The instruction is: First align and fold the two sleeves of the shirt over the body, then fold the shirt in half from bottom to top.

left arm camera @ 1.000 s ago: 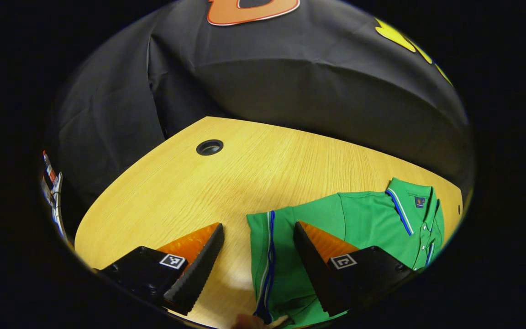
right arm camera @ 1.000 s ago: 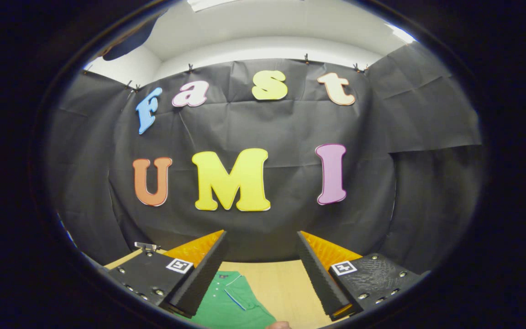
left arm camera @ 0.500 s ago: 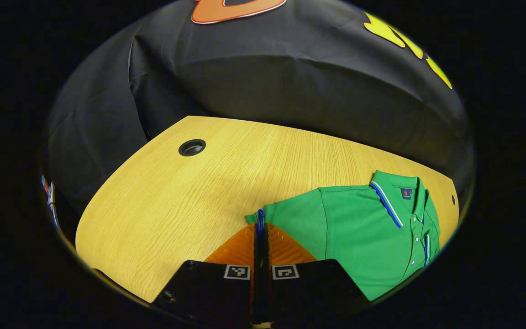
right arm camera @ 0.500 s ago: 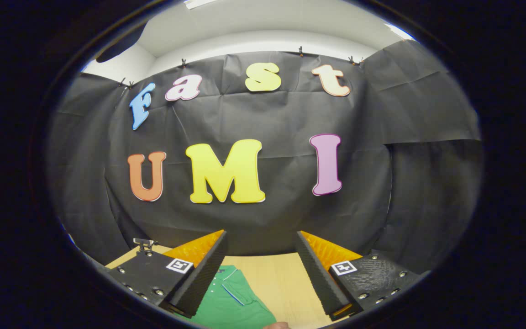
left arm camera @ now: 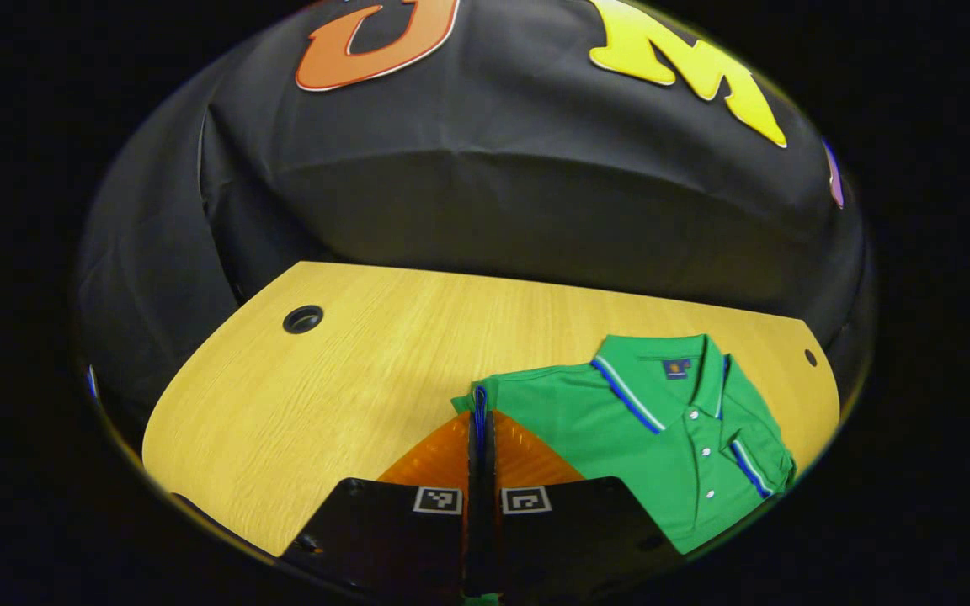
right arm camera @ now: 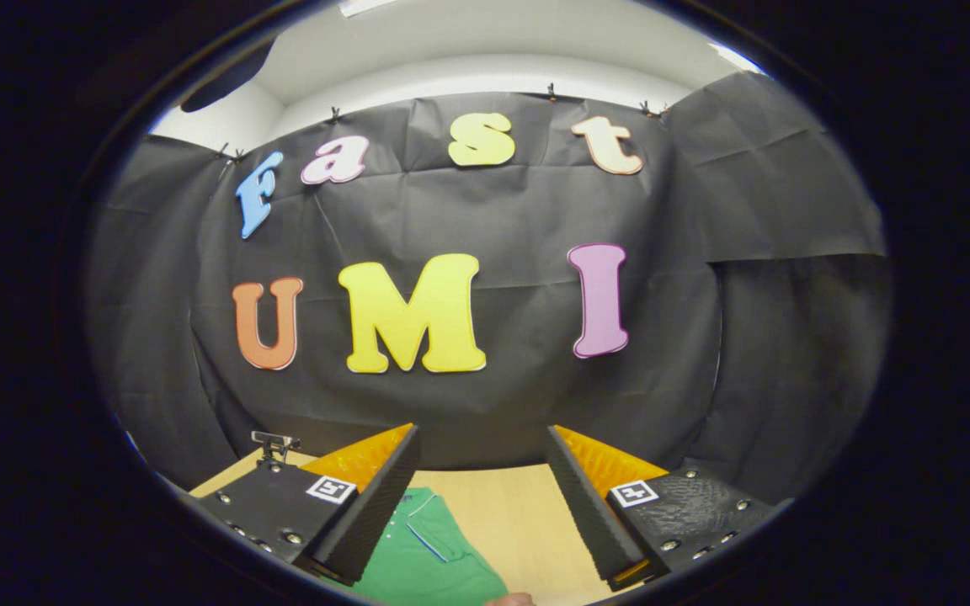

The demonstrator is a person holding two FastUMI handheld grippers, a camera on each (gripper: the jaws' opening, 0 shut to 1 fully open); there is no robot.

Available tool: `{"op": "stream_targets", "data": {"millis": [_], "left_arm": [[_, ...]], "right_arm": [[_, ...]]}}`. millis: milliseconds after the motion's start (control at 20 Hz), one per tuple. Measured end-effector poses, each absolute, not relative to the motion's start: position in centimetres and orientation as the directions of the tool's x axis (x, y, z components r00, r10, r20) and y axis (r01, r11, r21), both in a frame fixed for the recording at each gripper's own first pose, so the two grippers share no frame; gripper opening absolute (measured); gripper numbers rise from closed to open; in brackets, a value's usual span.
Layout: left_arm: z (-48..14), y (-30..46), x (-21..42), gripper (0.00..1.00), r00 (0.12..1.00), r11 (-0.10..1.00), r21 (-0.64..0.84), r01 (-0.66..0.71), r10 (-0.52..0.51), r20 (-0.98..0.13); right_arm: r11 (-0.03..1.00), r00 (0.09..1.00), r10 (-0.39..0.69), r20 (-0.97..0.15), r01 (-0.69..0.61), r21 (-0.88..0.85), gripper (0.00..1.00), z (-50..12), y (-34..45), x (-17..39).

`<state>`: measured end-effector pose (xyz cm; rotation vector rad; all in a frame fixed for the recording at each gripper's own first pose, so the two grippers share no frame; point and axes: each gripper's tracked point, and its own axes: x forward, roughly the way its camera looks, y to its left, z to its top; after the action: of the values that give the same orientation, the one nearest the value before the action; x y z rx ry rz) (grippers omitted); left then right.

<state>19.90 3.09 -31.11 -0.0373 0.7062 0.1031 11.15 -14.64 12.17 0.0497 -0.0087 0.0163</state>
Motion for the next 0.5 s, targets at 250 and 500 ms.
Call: {"op": "stream_targets", "data": {"millis": [250,500], "left_arm": [[-29.4,-2.3,20.3,0.03,0.774,1.000,-0.018,-0.009,-0.004,-0.633],[-29.8,-5.8,19.9,0.03,0.761,0.999,-0.020,0.043,-0.046,-0.647]], "right_arm": [[0.998,1.000,0.002,0.009,-0.002,0.066,0.94,12.0,-15.6,11.0],[0.997,1.000,-0.020,0.012,0.019,0.070,0.94,11.9,-16.5,10.7]]}}
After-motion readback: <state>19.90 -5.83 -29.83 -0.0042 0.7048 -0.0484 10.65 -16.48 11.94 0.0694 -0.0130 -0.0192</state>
